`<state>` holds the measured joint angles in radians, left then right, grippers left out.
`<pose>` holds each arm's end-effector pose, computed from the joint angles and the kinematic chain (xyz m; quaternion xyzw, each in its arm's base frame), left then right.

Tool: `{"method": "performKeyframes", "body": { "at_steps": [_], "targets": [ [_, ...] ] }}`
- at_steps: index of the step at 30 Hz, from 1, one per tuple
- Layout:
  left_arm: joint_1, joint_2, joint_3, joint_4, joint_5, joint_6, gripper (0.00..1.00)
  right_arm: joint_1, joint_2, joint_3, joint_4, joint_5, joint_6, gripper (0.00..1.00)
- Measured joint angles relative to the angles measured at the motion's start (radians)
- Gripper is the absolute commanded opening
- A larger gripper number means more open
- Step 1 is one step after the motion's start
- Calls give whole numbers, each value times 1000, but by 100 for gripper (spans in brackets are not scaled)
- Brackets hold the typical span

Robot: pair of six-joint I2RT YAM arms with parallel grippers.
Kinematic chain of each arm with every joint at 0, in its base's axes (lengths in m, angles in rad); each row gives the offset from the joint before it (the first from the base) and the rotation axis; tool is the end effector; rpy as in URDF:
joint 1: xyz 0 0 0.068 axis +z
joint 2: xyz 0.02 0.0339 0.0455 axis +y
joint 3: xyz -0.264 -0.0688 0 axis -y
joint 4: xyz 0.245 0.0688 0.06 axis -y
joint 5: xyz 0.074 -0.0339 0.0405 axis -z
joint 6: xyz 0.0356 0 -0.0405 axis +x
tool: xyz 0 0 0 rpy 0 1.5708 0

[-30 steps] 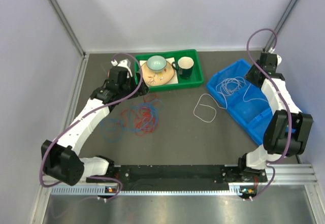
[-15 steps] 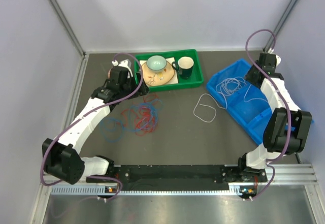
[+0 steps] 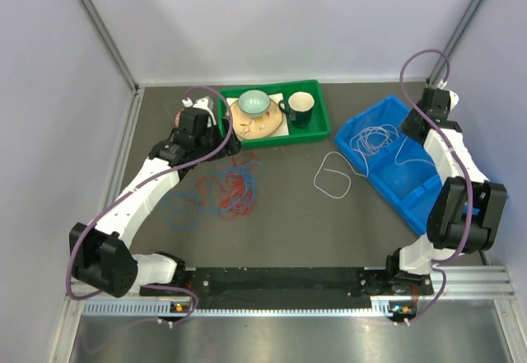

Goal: Untangle the cables

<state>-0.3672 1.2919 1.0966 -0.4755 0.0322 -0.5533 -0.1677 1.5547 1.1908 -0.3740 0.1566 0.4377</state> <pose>0.2657 -0.1034 0.3105 -0.0767 0.8971 -0.2062 0.3832 0.3410 -0.0634 0.2729 0.3020 0.8608 -0.0166 0.4092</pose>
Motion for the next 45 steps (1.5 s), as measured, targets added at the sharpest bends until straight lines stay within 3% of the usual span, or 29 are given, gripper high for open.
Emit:
{"method": "performKeyframes", "body": {
  "at_steps": [3, 12, 19, 20, 23, 30, 35, 45],
  "targets": [
    [0, 0, 0, 0, 0, 0, 81, 0, 5, 0, 1, -4, 0, 27],
    [0, 0, 0, 0, 0, -2, 81, 0, 11, 0, 7, -8, 0, 33],
    [0, 0, 0, -4, 0, -2, 81, 0, 28, 0, 23, -8, 0, 25],
    [0, 0, 0, -4, 0, -2, 81, 0, 29, 0, 24, -8, 0, 22],
    [0, 0, 0, -4, -1, -2, 81, -3, 30, 0, 26, -4, -3, 0],
    [0, -3, 0, -6, -4, -2, 81, -5, 16, -6, 27, -27, 2, 0],
    [0, -8, 0, -6, -4, -2, 81, -5, -99, 5, 6, -74, 15, 0],
    [0, -8, 0, -7, -4, -6, 81, 24, -93, 236, 16, -190, 103, 0]
  ]
}}
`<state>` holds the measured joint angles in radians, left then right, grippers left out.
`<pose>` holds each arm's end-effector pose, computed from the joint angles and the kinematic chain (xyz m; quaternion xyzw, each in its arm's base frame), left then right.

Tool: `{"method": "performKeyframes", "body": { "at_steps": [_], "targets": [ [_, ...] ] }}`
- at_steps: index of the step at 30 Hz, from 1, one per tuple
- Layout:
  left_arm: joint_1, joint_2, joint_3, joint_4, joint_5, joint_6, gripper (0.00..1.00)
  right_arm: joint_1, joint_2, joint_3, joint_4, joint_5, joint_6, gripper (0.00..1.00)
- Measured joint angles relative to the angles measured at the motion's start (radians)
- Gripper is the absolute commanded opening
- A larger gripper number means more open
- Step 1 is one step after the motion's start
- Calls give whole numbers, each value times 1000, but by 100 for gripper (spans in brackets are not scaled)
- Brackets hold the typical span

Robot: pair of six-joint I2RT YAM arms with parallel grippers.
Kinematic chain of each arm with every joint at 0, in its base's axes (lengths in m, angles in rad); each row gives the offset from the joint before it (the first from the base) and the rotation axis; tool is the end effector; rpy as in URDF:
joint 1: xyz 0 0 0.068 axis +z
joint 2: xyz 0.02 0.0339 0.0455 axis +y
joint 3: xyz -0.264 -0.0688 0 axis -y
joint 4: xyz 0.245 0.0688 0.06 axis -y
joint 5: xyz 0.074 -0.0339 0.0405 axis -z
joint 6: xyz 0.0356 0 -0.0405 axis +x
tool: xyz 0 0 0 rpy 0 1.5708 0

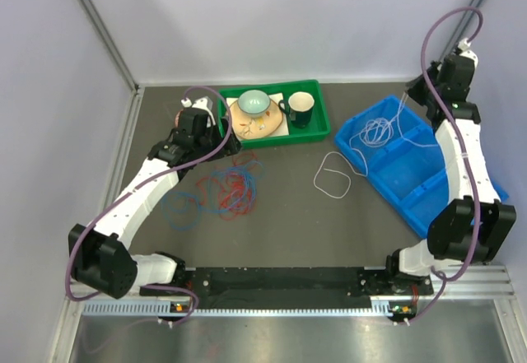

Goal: Untangle the cables

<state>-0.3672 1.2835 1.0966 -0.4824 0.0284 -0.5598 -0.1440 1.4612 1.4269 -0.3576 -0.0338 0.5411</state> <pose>0.2638 -0.1025 0.3121 -0.0804 0.8965 -0.2062 0.3839 0.3360 -0.0475 0.3856 0.2703 0.7860 0.1234 0.5421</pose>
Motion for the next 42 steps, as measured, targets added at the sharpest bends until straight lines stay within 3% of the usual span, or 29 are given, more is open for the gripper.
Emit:
{"method": "performKeyframes", "body": {
  "at_steps": [20, 28, 29, 30, 31, 33, 42],
  "targets": [
    [0, 0, 0, -10, -4, 0, 81, 106, 271, 95, 30, -75, 65, 0],
    [0, 0, 0, -10, -4, 0, 81, 129, 291, -88, 51, -57, 61, 0],
    [0, 0, 0, -10, -4, 1, 81, 129, 291, -105, 51, -52, 56, 12],
    [0, 0, 0, -10, -4, 0, 81, 129, 290, -121, 50, -45, 51, 32],
    [0, 0, 0, -10, -4, 0, 81, 129, 287, -128, 48, -38, 46, 59],
    [0, 0, 0, -10, -4, 0, 81, 129, 272, -139, 37, -12, 33, 79],
    [0, 0, 0, -9, 0, 0, 81, 131, 18, -145, 10, 41, -46, 83]
  ]
}}
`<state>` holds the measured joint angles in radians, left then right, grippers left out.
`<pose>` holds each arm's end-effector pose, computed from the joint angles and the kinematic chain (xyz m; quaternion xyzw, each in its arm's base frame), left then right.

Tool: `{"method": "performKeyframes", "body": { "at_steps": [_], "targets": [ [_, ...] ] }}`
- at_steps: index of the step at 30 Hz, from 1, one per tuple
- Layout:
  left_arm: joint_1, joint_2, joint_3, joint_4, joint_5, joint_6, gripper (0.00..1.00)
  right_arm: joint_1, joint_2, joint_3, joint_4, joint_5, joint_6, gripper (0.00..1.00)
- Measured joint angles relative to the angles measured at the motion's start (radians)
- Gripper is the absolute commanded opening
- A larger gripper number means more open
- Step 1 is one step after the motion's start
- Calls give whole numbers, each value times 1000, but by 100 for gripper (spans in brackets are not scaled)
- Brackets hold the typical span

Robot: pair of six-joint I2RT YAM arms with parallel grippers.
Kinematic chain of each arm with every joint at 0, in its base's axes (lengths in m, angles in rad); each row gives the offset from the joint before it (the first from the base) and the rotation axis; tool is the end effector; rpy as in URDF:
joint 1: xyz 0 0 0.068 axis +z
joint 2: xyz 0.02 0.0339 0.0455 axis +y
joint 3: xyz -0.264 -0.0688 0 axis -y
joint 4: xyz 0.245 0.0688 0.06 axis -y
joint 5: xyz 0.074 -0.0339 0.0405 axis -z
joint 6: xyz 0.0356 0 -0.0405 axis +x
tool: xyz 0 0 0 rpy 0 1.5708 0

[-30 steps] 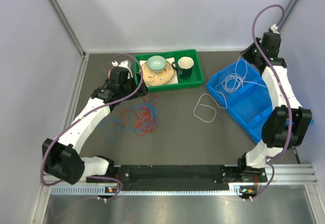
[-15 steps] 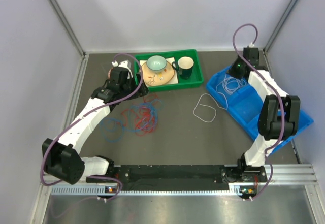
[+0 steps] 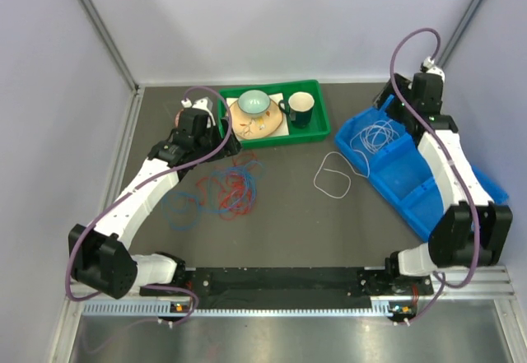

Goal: Untangle the cables

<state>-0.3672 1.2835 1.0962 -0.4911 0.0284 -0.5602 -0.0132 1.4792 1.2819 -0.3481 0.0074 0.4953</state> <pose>0.2632 -0.1023 0.3112 -0.0808 0.8984 -0.2044 0.3802 0.3415 -0.0048 0.3303 0.2209 0.8429 0.1140 0.4771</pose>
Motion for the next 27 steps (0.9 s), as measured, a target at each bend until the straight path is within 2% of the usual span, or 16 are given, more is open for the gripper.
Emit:
{"method": "performKeyframes", "body": {
  "at_steps": [4, 9, 12, 17, 19, 22, 26, 27],
  "targets": [
    [0, 0, -1, 0, -1, 0, 81, 56, -135, -63, 9, 32, -23, 80],
    [0, -8, -1, -1, -22, 0, 81, 277, -187, -181, -4, 100, -59, 78],
    [0, -22, -1, -1, -41, -3, 81, 373, -130, -251, -12, 104, -58, 77],
    [0, -25, -1, -2, -48, -9, 81, 436, 21, -314, -17, 121, -23, 79],
    [0, -25, -1, -2, -48, -10, 81, 455, 78, -312, -2, 127, -10, 92],
    [0, -25, -2, -3, -48, -12, 81, 478, 161, -297, 11, 130, 14, 95],
    [0, -25, -3, -5, -49, -13, 81, 494, 251, -248, 20, 151, 33, 87],
    [0, -25, -5, -6, -49, -13, 81, 496, 260, -238, 31, 156, 38, 78]
  ]
}}
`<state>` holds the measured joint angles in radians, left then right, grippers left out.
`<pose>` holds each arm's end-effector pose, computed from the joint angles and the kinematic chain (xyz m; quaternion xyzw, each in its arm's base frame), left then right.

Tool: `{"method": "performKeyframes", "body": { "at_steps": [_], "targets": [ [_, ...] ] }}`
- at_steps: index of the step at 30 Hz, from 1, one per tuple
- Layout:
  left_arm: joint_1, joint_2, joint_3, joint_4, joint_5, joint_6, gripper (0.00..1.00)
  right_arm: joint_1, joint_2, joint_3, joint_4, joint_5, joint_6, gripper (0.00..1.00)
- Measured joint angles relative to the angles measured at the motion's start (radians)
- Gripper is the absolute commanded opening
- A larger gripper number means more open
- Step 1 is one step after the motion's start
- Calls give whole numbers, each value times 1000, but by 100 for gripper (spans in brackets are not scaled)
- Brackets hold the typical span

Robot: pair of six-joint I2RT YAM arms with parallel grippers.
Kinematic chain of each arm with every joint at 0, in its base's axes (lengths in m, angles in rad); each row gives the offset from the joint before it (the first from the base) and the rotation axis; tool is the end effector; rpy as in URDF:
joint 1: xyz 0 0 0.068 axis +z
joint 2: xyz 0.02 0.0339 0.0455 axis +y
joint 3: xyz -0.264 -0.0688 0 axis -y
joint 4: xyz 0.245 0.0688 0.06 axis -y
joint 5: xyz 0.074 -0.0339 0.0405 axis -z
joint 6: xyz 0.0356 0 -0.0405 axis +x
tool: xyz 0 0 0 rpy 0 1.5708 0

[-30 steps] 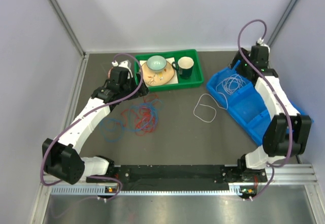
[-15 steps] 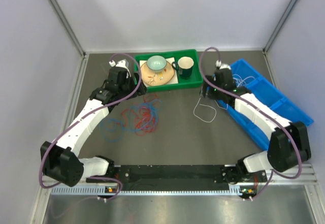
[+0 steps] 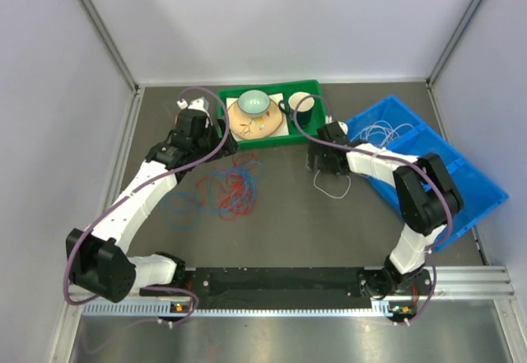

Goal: Untangle the cables

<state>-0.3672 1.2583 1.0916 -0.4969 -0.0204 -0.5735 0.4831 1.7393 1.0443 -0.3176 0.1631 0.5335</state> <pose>0.2585 -0.0987 0.3157 -0.0970 0.8936 -0.1904 0.3948 0.3115 0.1568 0.1704 0.0466 0.9572 0.0652 0.2780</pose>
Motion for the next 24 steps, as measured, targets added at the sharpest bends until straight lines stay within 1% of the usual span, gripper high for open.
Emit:
{"method": "performKeyframes", "body": {
  "at_steps": [1, 2, 3, 4, 5, 6, 13, 17, 19, 21, 24],
  "targets": [
    [0, 0, -1, -2, 0, 0, 81, 2, 6, 6, 5, 9, 3, 73],
    [0, 0, -2, -4, 0, 0, 81, 4, 12, 10, 12, 17, 10, 66],
    [0, 0, -4, -5, 0, 0, 81, 6, 17, 11, 19, 28, 16, 49],
    [0, 0, -4, -6, 0, 0, 81, 7, 22, 11, 21, 34, 17, 37],
    [0, -2, -5, -6, -1, 0, 81, 8, 23, 11, 23, 43, 21, 24],
    [0, -4, -6, -8, -1, 0, 81, 8, 23, 11, 24, 47, 25, 0],
    [0, -8, -6, -10, -4, 0, 81, 12, 2, 10, 24, 66, 38, 0],
    [0, -8, -6, -10, -4, 0, 81, 14, -130, 11, -2, 86, 15, 0],
    [0, -8, -6, -11, -3, 0, 81, 14, -233, 19, -24, 122, -11, 0],
    [0, -8, -6, -11, -4, 1, 81, 13, -323, 61, -47, 165, -43, 0],
    [0, -8, -6, -11, -5, 2, 81, -6, -400, 153, -57, 215, -91, 0]
  ]
}}
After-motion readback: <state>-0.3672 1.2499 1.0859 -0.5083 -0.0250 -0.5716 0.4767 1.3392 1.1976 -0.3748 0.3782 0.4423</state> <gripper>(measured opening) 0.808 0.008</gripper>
